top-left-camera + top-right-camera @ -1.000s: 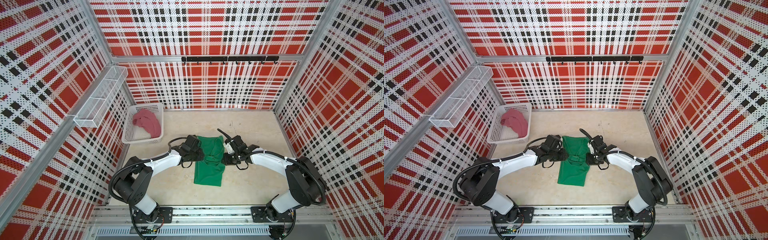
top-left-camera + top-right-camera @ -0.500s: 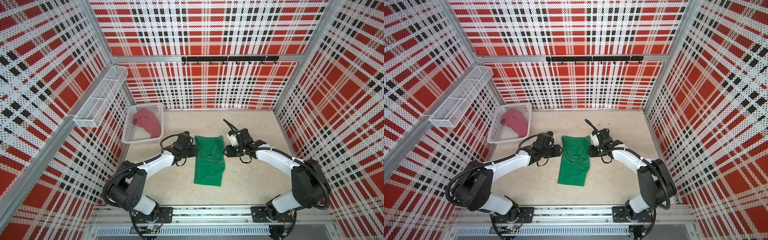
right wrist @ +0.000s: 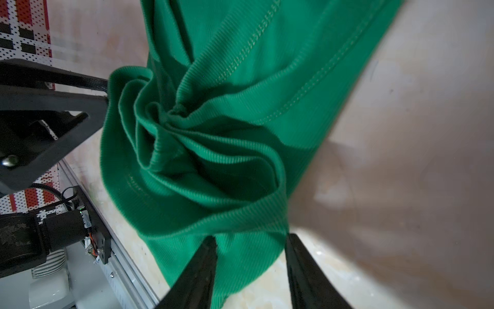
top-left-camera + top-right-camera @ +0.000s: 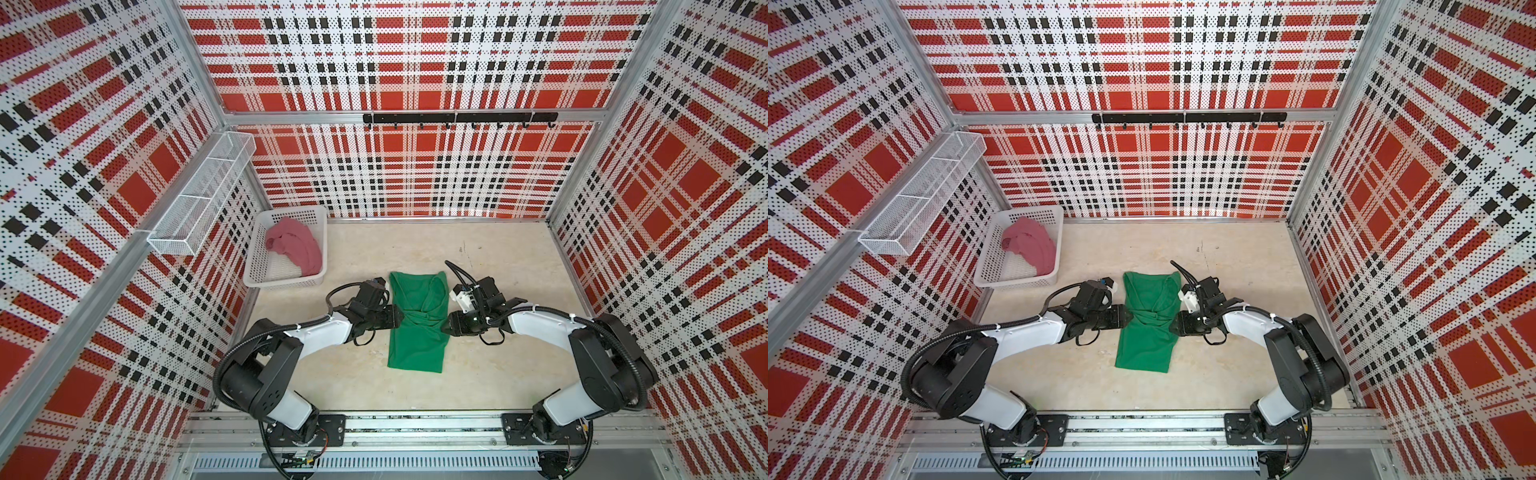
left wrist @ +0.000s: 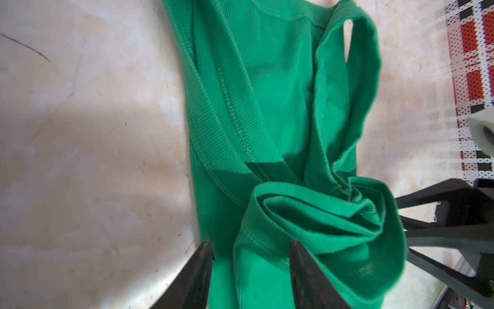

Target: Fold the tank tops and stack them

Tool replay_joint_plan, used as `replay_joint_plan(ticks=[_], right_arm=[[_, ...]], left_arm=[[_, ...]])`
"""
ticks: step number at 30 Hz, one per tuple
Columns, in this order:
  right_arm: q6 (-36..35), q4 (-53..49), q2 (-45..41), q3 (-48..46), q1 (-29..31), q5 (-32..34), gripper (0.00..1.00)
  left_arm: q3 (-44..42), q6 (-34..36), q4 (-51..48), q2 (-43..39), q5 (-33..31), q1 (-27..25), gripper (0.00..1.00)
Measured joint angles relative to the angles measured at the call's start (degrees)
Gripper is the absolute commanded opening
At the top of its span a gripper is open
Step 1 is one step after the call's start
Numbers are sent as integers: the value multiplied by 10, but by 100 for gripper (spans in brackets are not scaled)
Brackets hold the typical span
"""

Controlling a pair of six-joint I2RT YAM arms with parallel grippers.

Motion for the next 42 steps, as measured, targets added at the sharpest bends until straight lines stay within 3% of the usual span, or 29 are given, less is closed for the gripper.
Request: replay_joint_plan(ticks=[7, 10, 24, 32, 35, 36, 39, 42], right_arm=[[15, 30, 14, 0, 0, -9, 4], [17, 30, 13, 1, 0, -13, 0], [35, 0, -71, 3, 0, -46, 0], [45, 1, -25, 34, -4, -30, 0], [41, 1, 8, 43, -11, -19, 11], [37, 1, 21, 48, -14, -15, 18], [26, -2, 44, 60, -27, 5, 37], [15, -17, 42, 72, -38, 30, 41]], left_arm=[[1, -5, 12, 14, 9, 0, 11], [1, -7, 14, 7, 14, 0, 0], [-23, -26, 15, -97, 18, 14, 0], [-27, -40, 40, -67, 10, 47, 0], [-26, -40, 57, -29, 11, 49, 0], [-24, -40, 62, -15, 12, 50, 0], [-9, -34, 67, 17, 12, 54, 29], [16, -24, 62, 24, 8, 63, 40]])
